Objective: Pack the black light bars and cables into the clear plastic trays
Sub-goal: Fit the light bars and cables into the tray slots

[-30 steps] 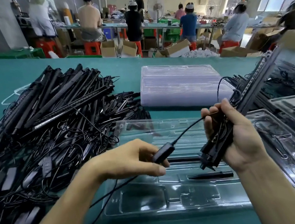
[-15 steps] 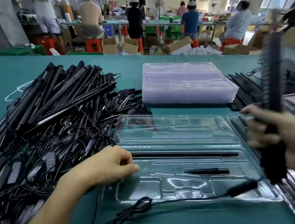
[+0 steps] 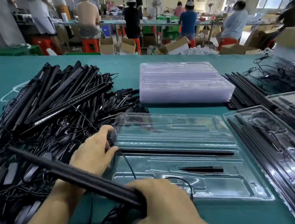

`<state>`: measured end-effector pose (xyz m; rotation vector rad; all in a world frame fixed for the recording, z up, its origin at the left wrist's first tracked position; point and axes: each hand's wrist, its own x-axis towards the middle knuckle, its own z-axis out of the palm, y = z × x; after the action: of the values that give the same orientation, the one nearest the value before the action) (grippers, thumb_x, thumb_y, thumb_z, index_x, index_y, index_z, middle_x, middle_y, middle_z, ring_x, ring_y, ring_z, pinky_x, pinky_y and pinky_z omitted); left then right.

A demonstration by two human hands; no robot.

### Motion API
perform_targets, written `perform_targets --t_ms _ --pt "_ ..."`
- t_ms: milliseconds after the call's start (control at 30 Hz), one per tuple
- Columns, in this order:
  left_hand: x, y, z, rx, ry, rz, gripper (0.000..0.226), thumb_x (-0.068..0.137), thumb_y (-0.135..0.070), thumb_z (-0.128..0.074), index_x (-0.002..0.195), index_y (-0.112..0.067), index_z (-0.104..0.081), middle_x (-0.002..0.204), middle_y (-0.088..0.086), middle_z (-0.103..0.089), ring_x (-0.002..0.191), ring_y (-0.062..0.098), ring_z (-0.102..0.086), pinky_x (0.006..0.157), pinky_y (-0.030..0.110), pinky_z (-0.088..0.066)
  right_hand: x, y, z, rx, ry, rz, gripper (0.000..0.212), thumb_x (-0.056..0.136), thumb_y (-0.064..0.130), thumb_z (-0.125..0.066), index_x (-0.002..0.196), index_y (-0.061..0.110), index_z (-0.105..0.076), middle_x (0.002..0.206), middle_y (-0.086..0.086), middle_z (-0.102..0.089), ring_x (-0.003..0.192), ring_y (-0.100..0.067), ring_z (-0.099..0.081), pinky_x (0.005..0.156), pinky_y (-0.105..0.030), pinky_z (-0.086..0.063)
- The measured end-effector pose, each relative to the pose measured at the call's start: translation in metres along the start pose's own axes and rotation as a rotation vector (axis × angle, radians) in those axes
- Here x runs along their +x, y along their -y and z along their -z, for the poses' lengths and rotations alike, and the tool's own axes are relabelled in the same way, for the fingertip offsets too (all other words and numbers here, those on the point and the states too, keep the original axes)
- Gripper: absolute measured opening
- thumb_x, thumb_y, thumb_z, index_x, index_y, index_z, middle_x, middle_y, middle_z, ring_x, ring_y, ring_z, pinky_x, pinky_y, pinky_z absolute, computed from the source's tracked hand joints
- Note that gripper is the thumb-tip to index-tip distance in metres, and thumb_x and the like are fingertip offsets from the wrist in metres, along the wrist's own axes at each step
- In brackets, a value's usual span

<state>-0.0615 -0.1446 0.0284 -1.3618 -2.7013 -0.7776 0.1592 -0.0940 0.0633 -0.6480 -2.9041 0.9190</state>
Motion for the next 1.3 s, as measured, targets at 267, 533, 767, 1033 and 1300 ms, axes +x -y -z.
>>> perform_targets --t_ms 267,533,767,1033,1300 --pt "0.002 0.004 -0.004 0.035 -0.006 -0.016 0.026 0.092 -0.051 -0.056 0.111 -0.043 -0.039 0.076 -0.014 -0.054 0.075 0.015 -0.059 0.066 0.035 -0.048 -0.001 -0.004 -0.008 -0.025 -0.131 0.031 0.026 0.080 0.042 -0.060 0.102 0.037 -0.047 0.091 0.006 -0.052 0.089 -0.023 -0.057 0.070 -0.033 -0.042" --pt "0.003 0.010 0.008 0.104 0.196 -0.072 0.058 0.078 -0.069 -0.061 0.128 -0.049 -0.038 0.103 -0.017 -0.043 0.098 0.009 -0.051 0.081 0.035 -0.049 0.006 -0.038 0.051 0.370 -0.319 0.034 0.018 0.081 0.033 -0.074 0.072 0.023 -0.062 0.052 0.013 -0.046 0.049 -0.001 -0.037 0.048 -0.017 -0.030" --pt "0.004 0.014 0.021 -0.021 0.330 -0.111 0.070 0.078 -0.044 -0.080 0.136 -0.045 -0.042 0.102 -0.019 -0.045 0.096 0.001 -0.047 0.093 0.028 -0.043 0.004 -0.080 0.112 1.227 -0.555 -0.055 0.019 0.075 0.027 -0.070 0.081 0.010 -0.067 0.081 -0.010 -0.071 0.072 -0.026 -0.071 0.071 -0.042 -0.061" --pt "-0.003 0.021 0.027 -0.123 0.272 -0.098 0.056 0.078 -0.021 -0.078 0.121 -0.049 -0.054 0.101 -0.018 -0.056 0.092 0.000 -0.055 0.078 0.016 -0.044 0.001 -0.108 0.128 1.250 -0.453 -0.231 0.020 0.076 0.027 -0.070 0.085 0.012 -0.061 0.067 -0.002 -0.055 0.039 -0.007 -0.039 0.041 -0.022 -0.045" --pt "-0.007 0.001 0.019 0.032 0.166 -0.111 0.038 0.080 -0.038 -0.073 0.113 -0.048 -0.056 0.077 -0.029 -0.067 0.071 -0.008 -0.059 0.074 0.027 -0.053 -0.013 -0.123 0.148 1.370 -0.362 -0.177 0.020 0.071 0.028 -0.071 0.083 0.014 -0.064 0.069 0.000 -0.052 0.033 0.001 -0.028 0.028 -0.010 -0.025"
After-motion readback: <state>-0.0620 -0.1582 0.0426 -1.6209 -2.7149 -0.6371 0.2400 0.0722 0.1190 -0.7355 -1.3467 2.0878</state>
